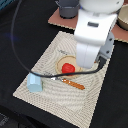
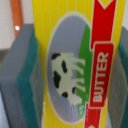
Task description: Interact with the objects in diverse but meaningful ways.
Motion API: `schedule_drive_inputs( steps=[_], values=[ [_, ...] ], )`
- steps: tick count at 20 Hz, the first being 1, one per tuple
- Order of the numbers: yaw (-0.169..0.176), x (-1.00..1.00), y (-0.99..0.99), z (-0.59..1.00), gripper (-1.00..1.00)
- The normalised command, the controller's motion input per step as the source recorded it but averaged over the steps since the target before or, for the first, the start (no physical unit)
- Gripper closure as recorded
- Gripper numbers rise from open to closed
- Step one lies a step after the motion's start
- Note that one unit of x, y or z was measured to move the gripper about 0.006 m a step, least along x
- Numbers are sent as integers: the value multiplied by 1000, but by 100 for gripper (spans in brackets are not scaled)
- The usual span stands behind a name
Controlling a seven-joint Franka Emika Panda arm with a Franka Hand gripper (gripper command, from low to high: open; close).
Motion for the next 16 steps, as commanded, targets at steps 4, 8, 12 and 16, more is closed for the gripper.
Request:
schedule_drive_inputs(
  steps=[4, 8, 12, 16],
  values=[
    [18, -101, 876, 21, 100],
    [45, -313, 786, -6, 100],
    [85, -532, 666, -136, 100],
    [105, -705, 541, -284, 100]
  ],
)
